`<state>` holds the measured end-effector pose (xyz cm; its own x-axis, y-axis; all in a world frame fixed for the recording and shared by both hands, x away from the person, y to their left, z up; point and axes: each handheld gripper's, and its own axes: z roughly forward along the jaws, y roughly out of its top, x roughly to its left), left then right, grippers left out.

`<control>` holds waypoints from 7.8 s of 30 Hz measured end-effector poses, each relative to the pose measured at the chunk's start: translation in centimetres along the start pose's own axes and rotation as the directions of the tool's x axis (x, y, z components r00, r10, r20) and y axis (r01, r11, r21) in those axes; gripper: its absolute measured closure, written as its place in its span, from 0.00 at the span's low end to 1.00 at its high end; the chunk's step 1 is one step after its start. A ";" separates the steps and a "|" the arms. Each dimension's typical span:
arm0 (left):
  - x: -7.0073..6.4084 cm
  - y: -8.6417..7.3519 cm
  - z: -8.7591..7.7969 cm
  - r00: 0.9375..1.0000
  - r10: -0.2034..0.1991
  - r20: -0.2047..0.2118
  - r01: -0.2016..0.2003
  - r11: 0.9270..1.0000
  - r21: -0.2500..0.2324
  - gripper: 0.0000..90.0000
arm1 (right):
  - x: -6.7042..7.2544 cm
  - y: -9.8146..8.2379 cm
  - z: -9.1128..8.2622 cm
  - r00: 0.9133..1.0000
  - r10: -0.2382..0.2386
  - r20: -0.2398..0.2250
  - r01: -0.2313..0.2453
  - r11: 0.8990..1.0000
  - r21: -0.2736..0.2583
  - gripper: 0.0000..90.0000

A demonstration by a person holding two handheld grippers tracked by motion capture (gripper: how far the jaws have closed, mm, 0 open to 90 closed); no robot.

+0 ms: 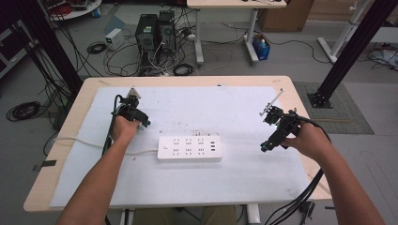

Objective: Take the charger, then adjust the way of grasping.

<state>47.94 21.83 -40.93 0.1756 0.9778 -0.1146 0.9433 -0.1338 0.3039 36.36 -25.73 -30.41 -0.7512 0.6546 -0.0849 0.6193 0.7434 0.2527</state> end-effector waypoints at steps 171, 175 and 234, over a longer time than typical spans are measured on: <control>-20.6 -6.9 -11.5 0.261 0.933 0.249 -0.771 0.356 -0.528 0.47 | 6.5 6.2 1.5 0.568 0.380 -0.730 -0.596 0.802 -0.046 0.20; -20.7 -6.9 -11.5 0.255 0.935 0.246 -0.772 0.350 -0.531 0.47 | 6.6 6.4 1.8 0.550 0.385 -0.741 -0.599 0.800 -0.029 0.21; -8.0 -6.2 -12.3 0.553 0.812 0.187 -0.810 0.577 -0.109 0.24 | 4.5 4.6 -0.3 0.970 0.148 -0.192 -0.185 0.964 -0.191 0.69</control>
<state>37.22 16.83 -30.27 0.9157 0.4019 0.0066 0.3710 -0.8514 0.3709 35.77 -19.43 -29.36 -0.6810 0.7188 0.1401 0.6923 0.5696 0.4431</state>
